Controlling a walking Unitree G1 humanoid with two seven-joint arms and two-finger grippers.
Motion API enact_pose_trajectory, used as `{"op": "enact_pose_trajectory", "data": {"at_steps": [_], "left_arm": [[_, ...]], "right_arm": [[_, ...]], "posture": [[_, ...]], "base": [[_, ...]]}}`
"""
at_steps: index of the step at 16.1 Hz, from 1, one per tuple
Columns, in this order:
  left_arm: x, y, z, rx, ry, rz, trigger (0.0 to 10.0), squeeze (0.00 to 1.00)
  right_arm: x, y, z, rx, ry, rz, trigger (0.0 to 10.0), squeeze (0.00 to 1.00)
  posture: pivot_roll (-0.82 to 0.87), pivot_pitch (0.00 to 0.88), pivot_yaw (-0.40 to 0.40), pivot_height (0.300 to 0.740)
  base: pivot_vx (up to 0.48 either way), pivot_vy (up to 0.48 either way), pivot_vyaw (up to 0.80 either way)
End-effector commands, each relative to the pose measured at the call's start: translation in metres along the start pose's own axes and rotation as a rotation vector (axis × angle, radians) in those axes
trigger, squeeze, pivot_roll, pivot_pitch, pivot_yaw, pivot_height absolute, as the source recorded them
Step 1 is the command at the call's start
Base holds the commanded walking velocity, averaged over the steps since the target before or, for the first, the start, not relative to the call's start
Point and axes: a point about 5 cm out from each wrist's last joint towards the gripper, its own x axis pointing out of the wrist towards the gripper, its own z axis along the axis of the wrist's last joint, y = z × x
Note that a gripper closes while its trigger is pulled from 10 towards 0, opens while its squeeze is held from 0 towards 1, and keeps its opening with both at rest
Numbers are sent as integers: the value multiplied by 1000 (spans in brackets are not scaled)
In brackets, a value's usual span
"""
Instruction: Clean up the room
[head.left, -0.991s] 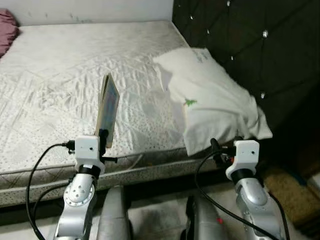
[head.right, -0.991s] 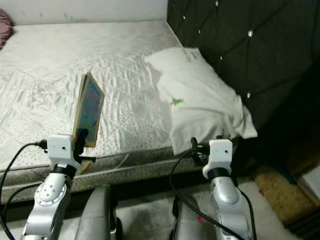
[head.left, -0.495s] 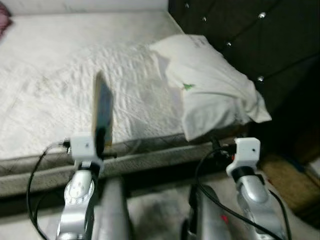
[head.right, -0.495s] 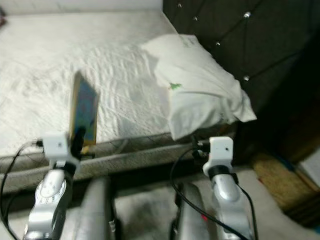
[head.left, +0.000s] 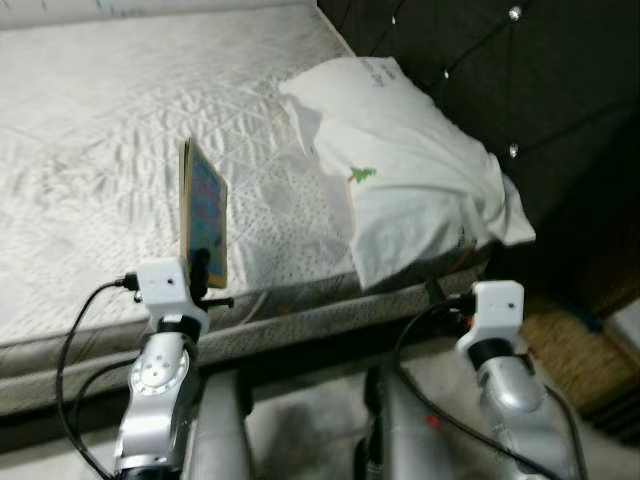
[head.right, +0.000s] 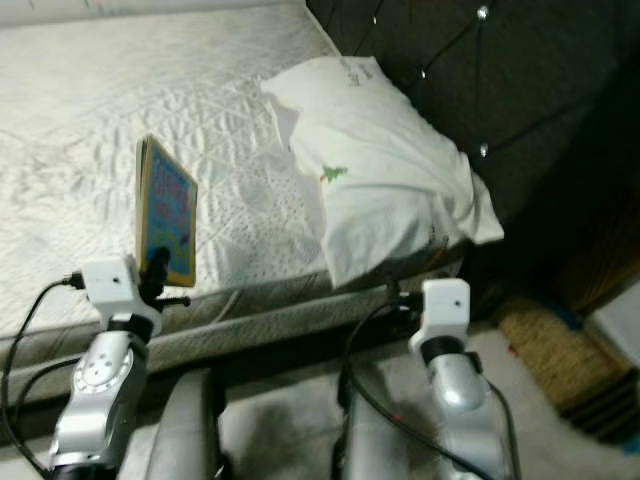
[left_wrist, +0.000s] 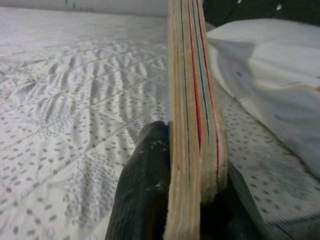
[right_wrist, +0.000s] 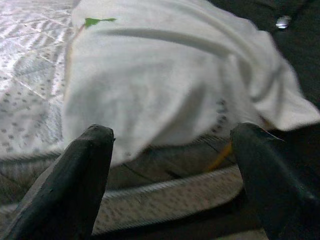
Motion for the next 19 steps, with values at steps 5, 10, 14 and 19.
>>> {"op": "enact_pose_trajectory", "data": {"at_steps": [5,10,14,19], "left_arm": [[7,3,6,-24,-10,34,10000,0],[30,-5,5,-248,32,108,10000,0],[60,-26,4,-558,100,94,10000,0],[79,-55,-13,-767,285,28,10000,0]], "right_arm": [[0,2,3,4,-6,16,10000,0],[-1,1,4,1,-8,32,10000,0],[-3,0,6,-5,-12,39,10000,0],[-9,-6,12,-22,-24,45,10000,0]], "posture": [[-24,73,-7,574],[-40,71,-16,574],[-58,70,-24,539],[-105,94,-28,519]], "base": [[163,0,0],[0,0,0],[0,0,0],[0,0,0]]}}
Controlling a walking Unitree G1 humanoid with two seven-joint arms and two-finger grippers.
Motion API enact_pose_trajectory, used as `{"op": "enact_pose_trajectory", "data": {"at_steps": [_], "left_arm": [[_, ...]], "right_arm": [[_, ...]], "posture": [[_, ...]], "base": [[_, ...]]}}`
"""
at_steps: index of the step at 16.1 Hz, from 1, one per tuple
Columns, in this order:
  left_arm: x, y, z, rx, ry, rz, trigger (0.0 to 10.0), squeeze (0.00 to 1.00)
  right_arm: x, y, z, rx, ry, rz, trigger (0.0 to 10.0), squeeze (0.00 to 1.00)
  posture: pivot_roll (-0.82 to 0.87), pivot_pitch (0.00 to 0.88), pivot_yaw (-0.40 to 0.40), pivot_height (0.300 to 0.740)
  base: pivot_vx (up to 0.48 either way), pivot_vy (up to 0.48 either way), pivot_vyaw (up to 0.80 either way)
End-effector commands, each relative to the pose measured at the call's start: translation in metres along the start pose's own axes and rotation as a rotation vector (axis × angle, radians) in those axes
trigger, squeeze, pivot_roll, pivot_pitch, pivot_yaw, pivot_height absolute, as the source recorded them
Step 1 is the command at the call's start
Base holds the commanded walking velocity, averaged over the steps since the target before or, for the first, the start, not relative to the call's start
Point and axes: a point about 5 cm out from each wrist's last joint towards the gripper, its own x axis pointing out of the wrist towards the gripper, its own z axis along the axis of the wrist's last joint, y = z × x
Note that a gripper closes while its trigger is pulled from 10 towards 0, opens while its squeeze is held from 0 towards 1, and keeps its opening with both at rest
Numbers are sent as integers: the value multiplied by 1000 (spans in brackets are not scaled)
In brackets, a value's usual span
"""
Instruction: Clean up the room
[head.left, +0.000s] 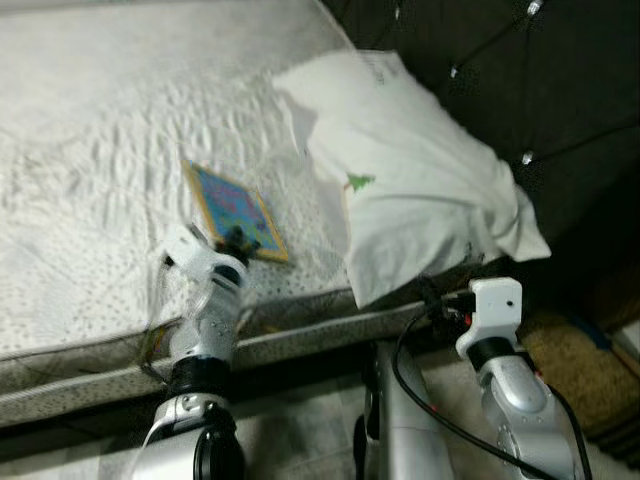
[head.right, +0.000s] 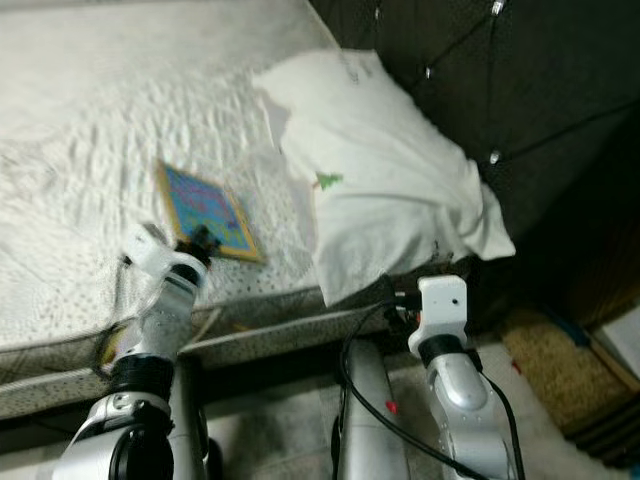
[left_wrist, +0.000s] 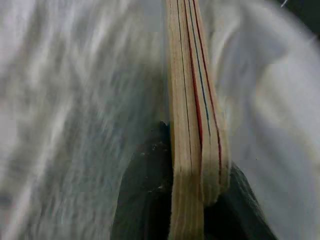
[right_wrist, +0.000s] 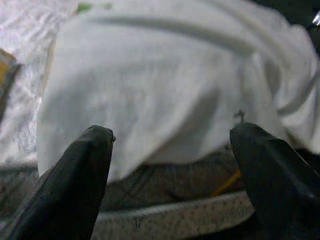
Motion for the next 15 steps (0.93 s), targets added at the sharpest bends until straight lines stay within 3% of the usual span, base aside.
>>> {"op": "enact_pose_trajectory", "data": {"at_steps": [1,5,6,12,13,15], "left_arm": [[4,-13,-4,28,36,-49,10000,0],[9,-14,-19,66,119,-69,10000,0],[10,-19,-21,25,144,-121,10000,0],[15,-23,-31,-78,206,-155,10000,0],[15,-23,-38,-103,263,-156,10000,0],[15,-22,-41,-53,289,-147,10000,0]], "right_arm": [[-2,-3,8,-4,-24,1,10000,0],[-8,-5,12,-6,-26,13,10000,0],[-10,-7,12,-18,-21,10,10000,0],[-16,-7,16,-25,-19,13,10000,0],[-19,-6,19,-29,-26,18,10000,0],[-22,-4,19,-33,-26,29,10000,0]], "posture": [[-111,97,-28,519],[-136,111,-33,490],[-140,112,-34,490],[-165,118,-29,490],[-173,120,-28,490],[-182,120,-28,490]], "base": [[0,0,0],[0,0,0],[0,0,0],[0,0,0],[0,0,0],[0,0,0]]}}
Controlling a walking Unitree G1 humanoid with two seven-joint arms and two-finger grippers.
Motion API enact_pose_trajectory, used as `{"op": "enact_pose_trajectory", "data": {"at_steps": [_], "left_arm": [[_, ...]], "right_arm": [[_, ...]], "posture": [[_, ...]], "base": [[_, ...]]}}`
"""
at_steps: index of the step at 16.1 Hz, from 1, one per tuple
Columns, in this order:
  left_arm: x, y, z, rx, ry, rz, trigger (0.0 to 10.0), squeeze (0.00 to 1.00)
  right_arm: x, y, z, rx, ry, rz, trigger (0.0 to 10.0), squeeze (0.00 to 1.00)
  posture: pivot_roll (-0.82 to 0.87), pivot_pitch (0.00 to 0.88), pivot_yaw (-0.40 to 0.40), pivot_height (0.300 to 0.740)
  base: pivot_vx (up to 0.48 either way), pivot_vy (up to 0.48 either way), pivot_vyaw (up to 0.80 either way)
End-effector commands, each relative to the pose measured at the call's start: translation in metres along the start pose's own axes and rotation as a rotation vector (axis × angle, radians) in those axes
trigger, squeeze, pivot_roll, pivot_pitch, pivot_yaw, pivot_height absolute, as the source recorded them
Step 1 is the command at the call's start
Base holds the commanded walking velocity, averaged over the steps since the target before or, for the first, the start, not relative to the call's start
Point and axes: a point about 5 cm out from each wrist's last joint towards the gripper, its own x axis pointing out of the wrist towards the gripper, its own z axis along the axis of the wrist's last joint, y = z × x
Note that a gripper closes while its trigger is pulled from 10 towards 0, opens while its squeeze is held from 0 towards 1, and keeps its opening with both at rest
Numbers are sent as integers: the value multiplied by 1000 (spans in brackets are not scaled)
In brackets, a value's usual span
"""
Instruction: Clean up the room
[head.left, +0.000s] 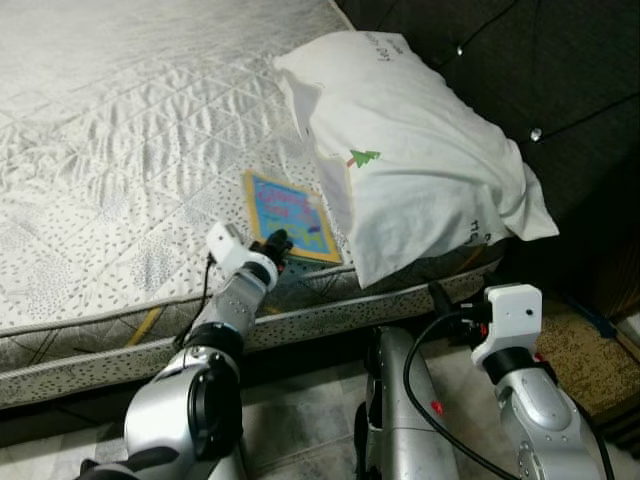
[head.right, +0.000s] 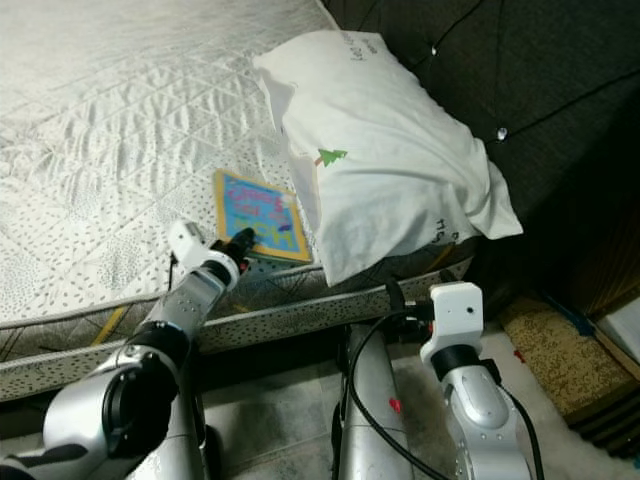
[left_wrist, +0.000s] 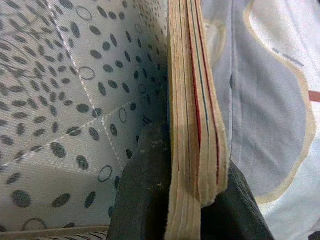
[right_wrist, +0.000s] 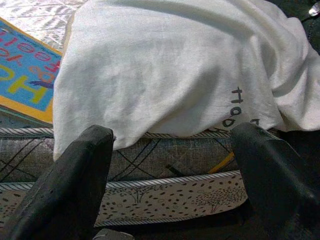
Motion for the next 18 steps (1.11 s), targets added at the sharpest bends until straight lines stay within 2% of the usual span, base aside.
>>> {"op": "enact_pose_trajectory", "data": {"at_steps": [1,3,4,5,8,12,15,18], "left_arm": [[-1,5,-16,32,81,39,10000,0],[-1,7,-11,35,66,50,10000,0],[-2,10,-9,47,68,64,10000,384],[-2,13,-9,59,72,78,10000,1000],[-5,21,-9,102,93,114,10000,1000],[-7,30,14,194,54,175,10000,1000],[-9,35,32,285,30,205,10000,1000],[-11,40,33,395,68,242,10000,1000]], "right_arm": [[-2,-1,3,-8,-1,9,10000,0],[-3,-2,2,-11,5,4,10000,0],[-4,-4,1,-13,9,1,10000,0],[-4,-4,0,-14,12,0,10000,0],[-4,-3,1,-14,11,-1,10000,0],[0,0,1,-10,7,4,10000,0],[3,0,0,-8,5,5,10000,0],[5,1,-1,-5,4,10,10000,0]], "posture": [[-183,120,-28,490],[-184,120,-27,490],[-183,121,-27,490],[-182,120,-26,490],[-184,117,-23,490],[-173,103,-20,490],[-166,92,-19,490],[-159,83,-17,490]], "base": [[0,0,0],[0,0,0],[0,0,0],[0,0,0],[0,0,0],[0,0,0],[0,0,0],[0,0,0]]}}
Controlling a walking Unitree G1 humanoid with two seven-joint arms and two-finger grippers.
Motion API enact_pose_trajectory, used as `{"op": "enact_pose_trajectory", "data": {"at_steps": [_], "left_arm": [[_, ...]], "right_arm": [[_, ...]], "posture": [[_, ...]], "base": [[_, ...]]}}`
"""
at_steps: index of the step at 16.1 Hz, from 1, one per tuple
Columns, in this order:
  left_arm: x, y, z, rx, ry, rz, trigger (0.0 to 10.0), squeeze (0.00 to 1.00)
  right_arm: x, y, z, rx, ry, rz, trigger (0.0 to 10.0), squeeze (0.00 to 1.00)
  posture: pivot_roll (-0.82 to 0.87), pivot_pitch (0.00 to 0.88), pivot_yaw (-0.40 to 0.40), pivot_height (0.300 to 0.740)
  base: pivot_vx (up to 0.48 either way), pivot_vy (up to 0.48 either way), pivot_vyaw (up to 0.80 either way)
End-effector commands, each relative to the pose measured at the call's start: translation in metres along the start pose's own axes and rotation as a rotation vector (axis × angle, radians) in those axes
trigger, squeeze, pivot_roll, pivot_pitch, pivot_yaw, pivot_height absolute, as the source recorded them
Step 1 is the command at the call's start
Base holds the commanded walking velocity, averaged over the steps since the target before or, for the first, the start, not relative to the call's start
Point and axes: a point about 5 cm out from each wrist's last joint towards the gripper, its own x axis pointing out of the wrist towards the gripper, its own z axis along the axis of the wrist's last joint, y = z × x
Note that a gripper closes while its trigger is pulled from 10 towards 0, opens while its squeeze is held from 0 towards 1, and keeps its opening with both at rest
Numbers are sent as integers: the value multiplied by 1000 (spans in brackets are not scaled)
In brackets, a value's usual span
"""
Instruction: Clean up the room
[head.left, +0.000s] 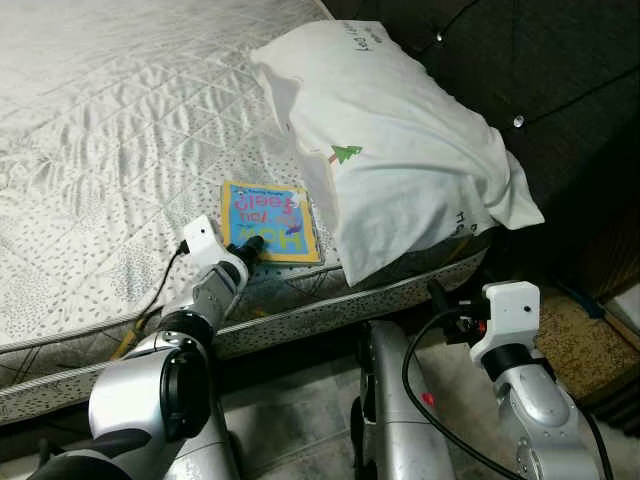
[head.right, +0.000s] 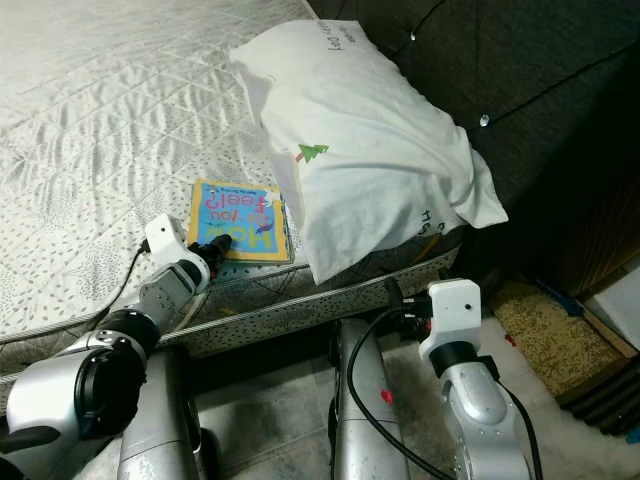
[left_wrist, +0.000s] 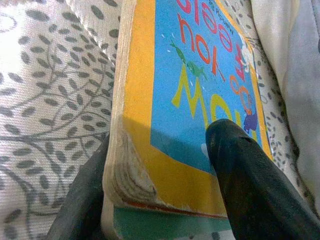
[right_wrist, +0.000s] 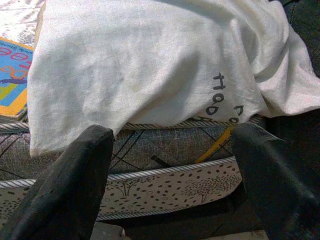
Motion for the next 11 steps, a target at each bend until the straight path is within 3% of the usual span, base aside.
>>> {"op": "enact_pose_trajectory", "data": {"at_steps": [1,3,6,9,11], "left_arm": [[-1,5,-12,66,73,42,10000,1000],[-2,5,-23,186,152,46,10000,1000],[-3,8,-31,300,218,44,10000,1000],[-6,20,-32,448,258,70,10000,1000],[-7,23,-29,391,255,80,10000,1000]], "right_arm": [[1,1,-1,-5,2,9,10000,0],[4,2,-1,-3,1,20,10000,0],[8,2,-1,-2,-3,26,10000,0],[9,2,-1,1,-1,27,10000,0],[8,3,-3,5,1,32,10000,0]], "posture": [[-154,79,-18,490],[-148,74,-22,490],[-142,71,-20,490],[-137,72,-14,490],[-135,72,-10,490]], "base": [[0,0,0],[0,0,0],[0,0,0],[0,0,0],[0,0,0]]}}
